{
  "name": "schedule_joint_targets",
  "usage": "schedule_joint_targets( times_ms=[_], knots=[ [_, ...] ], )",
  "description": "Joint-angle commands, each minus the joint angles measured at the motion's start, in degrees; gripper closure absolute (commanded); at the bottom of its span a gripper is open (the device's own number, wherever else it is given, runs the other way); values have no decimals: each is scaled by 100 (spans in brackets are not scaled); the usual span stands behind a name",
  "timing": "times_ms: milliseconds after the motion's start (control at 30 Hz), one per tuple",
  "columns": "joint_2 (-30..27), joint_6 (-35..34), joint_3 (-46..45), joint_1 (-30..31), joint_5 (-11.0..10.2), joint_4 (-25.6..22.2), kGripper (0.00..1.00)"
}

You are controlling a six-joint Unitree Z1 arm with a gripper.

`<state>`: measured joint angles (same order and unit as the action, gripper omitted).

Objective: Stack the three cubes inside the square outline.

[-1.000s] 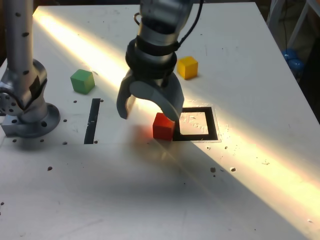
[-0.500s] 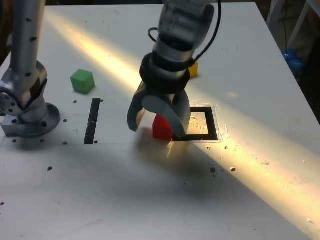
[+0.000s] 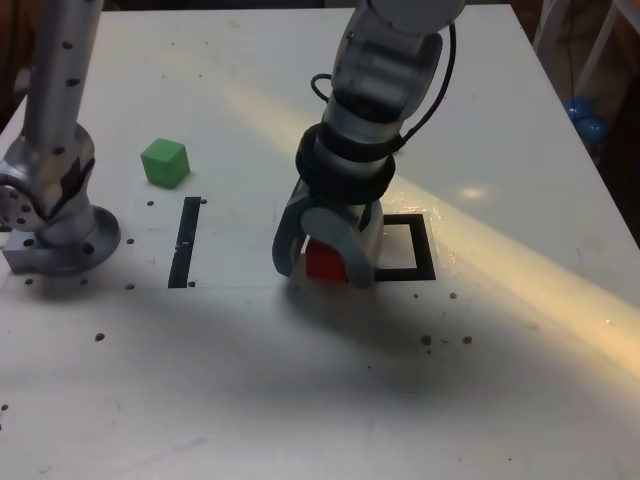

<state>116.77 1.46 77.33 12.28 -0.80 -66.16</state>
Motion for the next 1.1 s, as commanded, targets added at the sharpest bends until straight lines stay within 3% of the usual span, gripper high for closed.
schedule_joint_targets(
  times_ms=[0,600,1067],
  knots=[
    [13,-20,22,17,-17,-9,67],
    [11,-145,540,17,-139,-337,67],
    [557,-222,1498,-344,-75,-720,67]
  ],
)
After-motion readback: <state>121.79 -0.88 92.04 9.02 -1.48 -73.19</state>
